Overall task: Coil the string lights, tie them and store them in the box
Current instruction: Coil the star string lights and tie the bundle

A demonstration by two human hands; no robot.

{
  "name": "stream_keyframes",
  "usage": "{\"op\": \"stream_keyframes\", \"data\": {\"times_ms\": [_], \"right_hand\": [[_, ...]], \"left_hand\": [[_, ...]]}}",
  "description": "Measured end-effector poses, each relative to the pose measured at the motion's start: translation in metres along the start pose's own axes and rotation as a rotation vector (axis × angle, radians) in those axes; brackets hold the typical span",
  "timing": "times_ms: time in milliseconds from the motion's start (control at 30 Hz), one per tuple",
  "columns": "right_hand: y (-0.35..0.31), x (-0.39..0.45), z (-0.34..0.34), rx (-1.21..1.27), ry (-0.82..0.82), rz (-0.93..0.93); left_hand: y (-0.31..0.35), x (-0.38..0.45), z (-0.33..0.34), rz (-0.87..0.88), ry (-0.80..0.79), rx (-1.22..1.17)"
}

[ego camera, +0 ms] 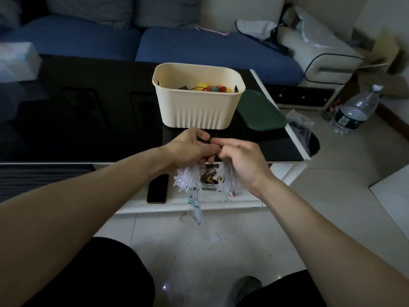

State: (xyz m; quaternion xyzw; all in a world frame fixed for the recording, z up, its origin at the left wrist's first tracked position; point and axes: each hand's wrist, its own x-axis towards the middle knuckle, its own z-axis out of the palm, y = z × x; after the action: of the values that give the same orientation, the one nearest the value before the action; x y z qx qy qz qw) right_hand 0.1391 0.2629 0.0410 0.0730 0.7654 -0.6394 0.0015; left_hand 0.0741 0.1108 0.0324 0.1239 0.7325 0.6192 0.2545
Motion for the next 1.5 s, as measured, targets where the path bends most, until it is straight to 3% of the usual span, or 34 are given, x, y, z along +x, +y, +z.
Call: {"op": "stream_keyframes", "data": {"times_ms": [267, 400, 567, 667, 900, 1067, 1267, 1400, 1500], "right_hand": [[0.006, 0.004, 0.005, -0.496, 0.124, -0.315], [0.008, 0.008, 0.002, -0.619, 0.112, -0.321], [0.006, 0.013, 0.000, -0.769, -0.039, -0.213], [0.005, 0.014, -0.002, -0.880, -0.218, -0.152], [0.018, 0.009, -0.013, -0.967, -0.464, 0.037], [0.019, 0.008, -0.016, -0.981, -0.406, 0.011], [0.018, 0.006, -0.025, -0.786, -0.102, -0.170], [0.019, 0.002, -0.023, -0.730, -0.209, -0.321], [0.024, 0.001, -0.022, -0.638, -0.198, -0.387]], "left_hand": [[0.001, 0.004, 0.005, 0.035, 0.071, 0.006], [0.001, 0.003, 0.001, 0.062, 0.047, 0.200], [-0.004, 0.004, -0.001, 0.138, 0.046, 0.588], [-0.008, 0.005, 0.001, 0.161, 0.021, 0.780], [-0.008, 0.006, 0.014, 0.042, -0.152, 0.951], [-0.014, 0.006, 0.016, -0.069, -0.226, 0.853], [-0.013, 0.003, 0.012, -0.154, -0.111, 0.703], [-0.012, 0.003, 0.016, -0.256, -0.007, 0.471], [-0.015, 0.003, 0.017, -0.314, -0.034, 0.303]]}}
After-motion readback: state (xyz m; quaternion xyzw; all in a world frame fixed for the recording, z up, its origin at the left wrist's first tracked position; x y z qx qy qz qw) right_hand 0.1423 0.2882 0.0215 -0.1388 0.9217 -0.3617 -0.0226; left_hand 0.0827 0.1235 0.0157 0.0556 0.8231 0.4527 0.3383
